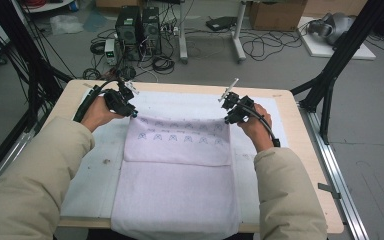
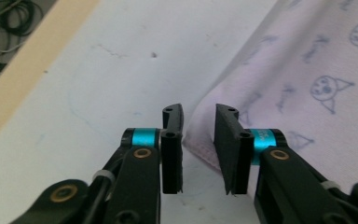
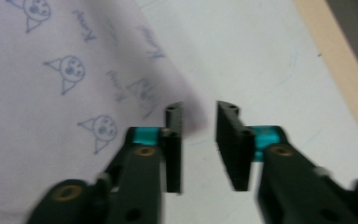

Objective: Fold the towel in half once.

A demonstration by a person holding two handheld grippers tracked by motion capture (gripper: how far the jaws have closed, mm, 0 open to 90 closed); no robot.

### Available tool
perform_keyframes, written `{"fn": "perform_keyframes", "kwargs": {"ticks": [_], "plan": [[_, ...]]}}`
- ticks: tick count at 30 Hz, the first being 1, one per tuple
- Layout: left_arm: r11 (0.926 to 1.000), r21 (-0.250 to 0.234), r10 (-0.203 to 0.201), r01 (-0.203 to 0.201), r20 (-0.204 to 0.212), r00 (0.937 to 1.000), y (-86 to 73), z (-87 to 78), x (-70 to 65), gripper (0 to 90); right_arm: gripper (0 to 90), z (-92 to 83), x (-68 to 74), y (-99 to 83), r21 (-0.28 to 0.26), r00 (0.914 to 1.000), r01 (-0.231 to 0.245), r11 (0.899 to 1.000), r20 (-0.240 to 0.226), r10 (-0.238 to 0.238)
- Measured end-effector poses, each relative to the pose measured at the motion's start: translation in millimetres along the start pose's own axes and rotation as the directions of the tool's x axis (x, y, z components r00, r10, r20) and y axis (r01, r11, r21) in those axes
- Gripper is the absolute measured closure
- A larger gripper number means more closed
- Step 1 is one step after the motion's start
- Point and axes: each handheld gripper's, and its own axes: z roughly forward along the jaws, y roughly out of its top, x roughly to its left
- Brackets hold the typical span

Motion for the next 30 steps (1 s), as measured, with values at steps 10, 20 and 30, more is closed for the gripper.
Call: {"fn": "perform_keyframes", "kwargs": {"ticks": [10,20,30], "plan": [[0.9859,-0.128,0.125,-0.108,0.136,0.9828,-28.1,-30.9,-14.8,32.1,39.0,-17.6,9.2,-26.9,-0.097,0.9857,0.02,0.995,-0.165,-0.036],[0.961,-0.068,0.276,-0.268,0.15,0.9495,-54.5,-55.1,-51.5,27.5,39.1,-14.3,54.5,-46.9,-0.01,0.9207,0.294,0.956,-0.266,-0.286],[0.9161,0.047,0.38,-0.398,0.214,0.8999,-55.8,-35.9,-84.8,27.2,41.3,-3.1,82.5,-45.9,0.072,0.8457,0.485,0.871,-0.292,-0.447]]}}
